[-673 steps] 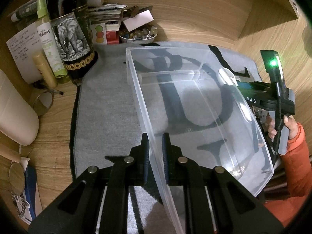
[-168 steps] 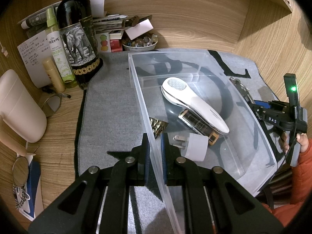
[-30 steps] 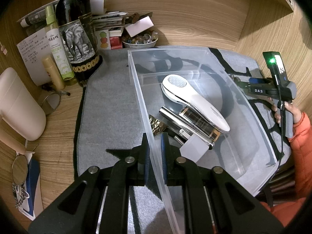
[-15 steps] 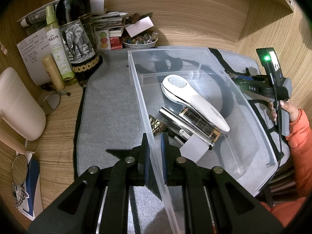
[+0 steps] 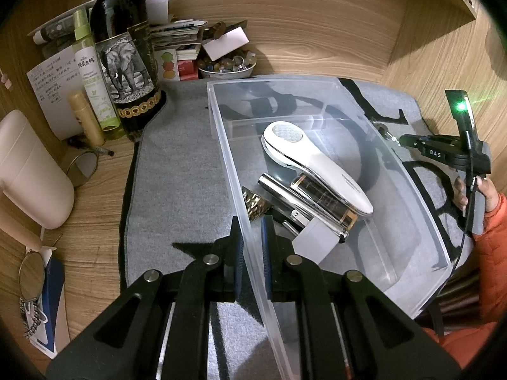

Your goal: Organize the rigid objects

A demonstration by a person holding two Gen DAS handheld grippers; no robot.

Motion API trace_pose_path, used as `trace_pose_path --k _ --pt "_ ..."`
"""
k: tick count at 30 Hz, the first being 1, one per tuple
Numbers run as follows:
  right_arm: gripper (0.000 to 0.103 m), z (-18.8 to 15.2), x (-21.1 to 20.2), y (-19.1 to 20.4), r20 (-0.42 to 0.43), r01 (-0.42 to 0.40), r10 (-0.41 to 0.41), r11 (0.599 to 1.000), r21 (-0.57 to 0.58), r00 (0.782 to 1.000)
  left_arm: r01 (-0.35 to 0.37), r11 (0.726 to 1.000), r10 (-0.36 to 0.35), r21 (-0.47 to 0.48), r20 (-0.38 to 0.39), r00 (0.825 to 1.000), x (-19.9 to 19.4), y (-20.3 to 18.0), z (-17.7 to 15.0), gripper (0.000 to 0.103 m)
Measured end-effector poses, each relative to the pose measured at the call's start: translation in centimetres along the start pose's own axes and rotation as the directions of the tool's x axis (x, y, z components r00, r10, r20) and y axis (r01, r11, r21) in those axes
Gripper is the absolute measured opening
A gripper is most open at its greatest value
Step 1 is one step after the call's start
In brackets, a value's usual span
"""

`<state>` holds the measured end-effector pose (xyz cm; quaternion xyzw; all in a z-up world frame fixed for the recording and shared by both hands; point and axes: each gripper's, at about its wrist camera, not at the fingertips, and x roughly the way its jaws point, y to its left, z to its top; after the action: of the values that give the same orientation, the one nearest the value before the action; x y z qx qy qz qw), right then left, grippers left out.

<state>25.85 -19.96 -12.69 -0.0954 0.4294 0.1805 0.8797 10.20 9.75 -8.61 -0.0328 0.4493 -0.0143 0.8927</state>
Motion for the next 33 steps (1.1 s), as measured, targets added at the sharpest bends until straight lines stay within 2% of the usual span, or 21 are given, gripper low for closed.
trace_pose_path --k 1,3,5,6,8,18,19,21,22,23,28,30,33 --pt "0.007 -0.1 0.1 -0.1 -0.016 -0.016 0.016 1.000 0.007 1.000 0.000 1.000 0.000 -0.001 0.000 1.000 0.0 0.0 0.0 0.010" --pt "0.014 -0.2 0.6 -0.2 -0.041 -0.019 0.020 1.000 0.010 0.999 -0.001 1.000 0.001 -0.001 0.000 1.000 0.0 0.0 0.0 0.010" --pt "0.041 -0.3 1.0 0.0 -0.042 0.008 -0.009 1.000 -0.006 0.999 -0.003 1.000 0.003 -0.003 -0.001 1.000 0.0 -0.1 0.0 0.010" --pt "0.046 -0.3 1.1 0.1 -0.030 0.024 -0.025 1.000 -0.015 0.999 -0.003 1.000 0.003 -0.004 -0.001 1.000 0.0 -0.1 0.0 0.010" --pt "0.047 -0.1 1.9 0.4 -0.032 0.040 -0.041 0.998 -0.040 0.999 -0.005 1.000 0.005 -0.004 -0.003 1.000 0.0 -0.1 0.1 0.010" --pt "0.051 2.3 4.1 0.7 -0.035 -0.005 0.003 0.998 -0.062 0.999 -0.007 1.000 0.007 -0.017 -0.007 1.000 -0.1 -0.1 0.1 0.010" --pt "0.051 2.4 4.2 0.7 -0.035 -0.012 0.010 0.998 -0.059 0.999 -0.007 1.000 0.007 -0.016 -0.007 1.000 -0.1 -0.1 0.1 0.010" --pt "0.043 2.4 4.2 0.5 -0.029 -0.030 0.028 0.998 -0.052 0.999 -0.007 1.000 0.006 -0.016 -0.007 1.000 -0.1 -0.1 0.1 0.010" --pt "0.037 2.4 4.2 0.6 -0.026 -0.040 0.039 0.998 -0.052 0.999 -0.006 1.000 0.006 -0.016 -0.006 1.000 -0.1 -0.1 0.1 0.010" --pt "0.024 2.3 4.2 0.7 -0.021 -0.041 0.040 0.998 -0.054 0.999 -0.007 1.000 0.006 -0.015 -0.006 1.000 -0.1 -0.1 0.1 0.010" --pt "0.021 2.1 3.6 1.2 -0.008 -0.012 0.011 0.998 -0.056 1.000 -0.005 1.000 0.005 -0.016 -0.007 1.000 -0.1 -0.1 0.1 0.010" --pt "0.008 2.0 3.0 1.4 0.004 -0.011 0.011 0.999 -0.046 1.000 -0.007 1.000 0.007 -0.015 -0.006 1.000 0.0 -0.2 0.1 0.010" --pt "0.005 2.0 1.5 1.6 0.045 -0.016 0.017 0.999 -0.037 0.999 -0.007 1.000 0.007 -0.011 -0.005 1.000 0.0 -0.2 0.1 0.010"
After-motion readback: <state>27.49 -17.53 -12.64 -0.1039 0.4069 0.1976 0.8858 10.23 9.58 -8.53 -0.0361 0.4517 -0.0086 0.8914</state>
